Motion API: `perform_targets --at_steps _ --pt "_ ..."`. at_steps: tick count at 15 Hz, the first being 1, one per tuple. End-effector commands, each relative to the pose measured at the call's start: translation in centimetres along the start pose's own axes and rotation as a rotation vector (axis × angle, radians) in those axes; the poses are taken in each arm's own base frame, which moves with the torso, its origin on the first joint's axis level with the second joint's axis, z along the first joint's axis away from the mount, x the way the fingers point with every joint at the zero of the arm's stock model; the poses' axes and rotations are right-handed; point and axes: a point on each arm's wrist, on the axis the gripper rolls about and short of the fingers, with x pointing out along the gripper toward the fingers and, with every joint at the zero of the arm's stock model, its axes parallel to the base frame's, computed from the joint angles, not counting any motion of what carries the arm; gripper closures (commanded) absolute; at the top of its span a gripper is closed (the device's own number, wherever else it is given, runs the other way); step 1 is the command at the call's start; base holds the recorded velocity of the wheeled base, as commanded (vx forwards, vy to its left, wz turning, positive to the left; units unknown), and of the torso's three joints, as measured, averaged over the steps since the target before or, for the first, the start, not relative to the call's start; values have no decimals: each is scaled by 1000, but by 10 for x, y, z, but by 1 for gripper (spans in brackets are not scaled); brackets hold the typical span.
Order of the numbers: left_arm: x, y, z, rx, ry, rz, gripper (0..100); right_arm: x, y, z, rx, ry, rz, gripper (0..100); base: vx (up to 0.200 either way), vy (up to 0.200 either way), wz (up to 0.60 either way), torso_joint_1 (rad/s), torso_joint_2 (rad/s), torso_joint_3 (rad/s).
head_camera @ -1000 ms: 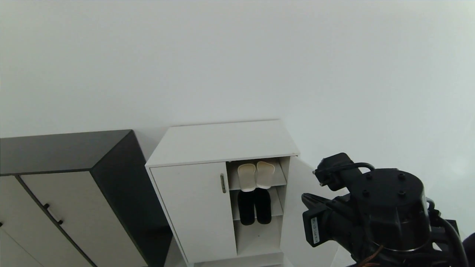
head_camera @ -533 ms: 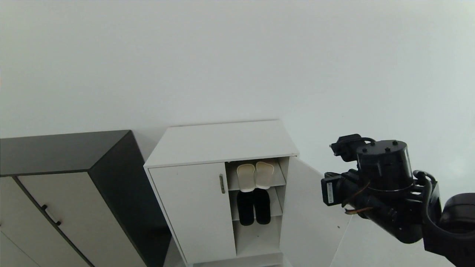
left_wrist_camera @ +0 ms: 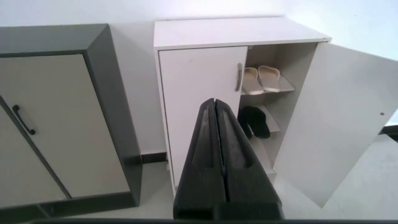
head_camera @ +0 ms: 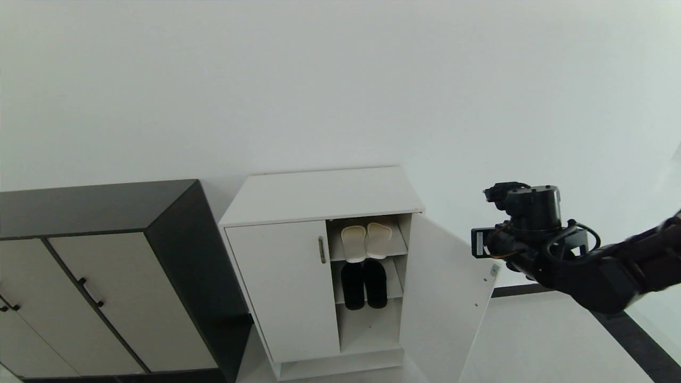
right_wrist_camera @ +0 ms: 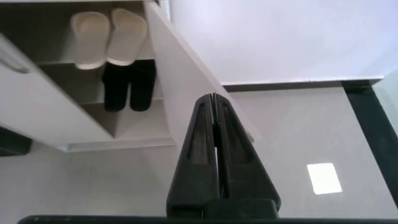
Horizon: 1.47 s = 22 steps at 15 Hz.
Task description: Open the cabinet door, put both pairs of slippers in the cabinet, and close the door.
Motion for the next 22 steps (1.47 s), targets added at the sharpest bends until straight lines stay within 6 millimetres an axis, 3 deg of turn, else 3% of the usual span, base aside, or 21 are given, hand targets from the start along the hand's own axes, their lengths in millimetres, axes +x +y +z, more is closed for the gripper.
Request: perform_targets --at_steps 1,3,9,13,18,21,22 --pt "0 0 0 -1 1 0 100 59 -2 -27 -8 41 -42 100 0 0 0 0 0 0" --pt "0 0 0 -1 1 -1 100 81 0 -34 -3 43 -54 100 0 0 0 0 0 0" --pt "0 0 0 -1 1 0 100 119 -2 -33 -6 9 -85 100 0 0 0 0 0 0" --pt "0 0 0 -1 1 -1 100 124 -2 -38 -22 21 -85 100 0 0 0 0 0 0" --pt "0 0 0 -1 1 -1 100 109 13 -34 -37 17 -44 100 0 0 0 0 0 0" --pt "0 0 0 -1 1 -1 100 68 40 -22 -51 -6 62 100 0 0 0 0 0 0" --pt "0 0 0 -3 1 -1 100 63 41 -18 -48 -17 69 100 0 0 0 0 0 0"
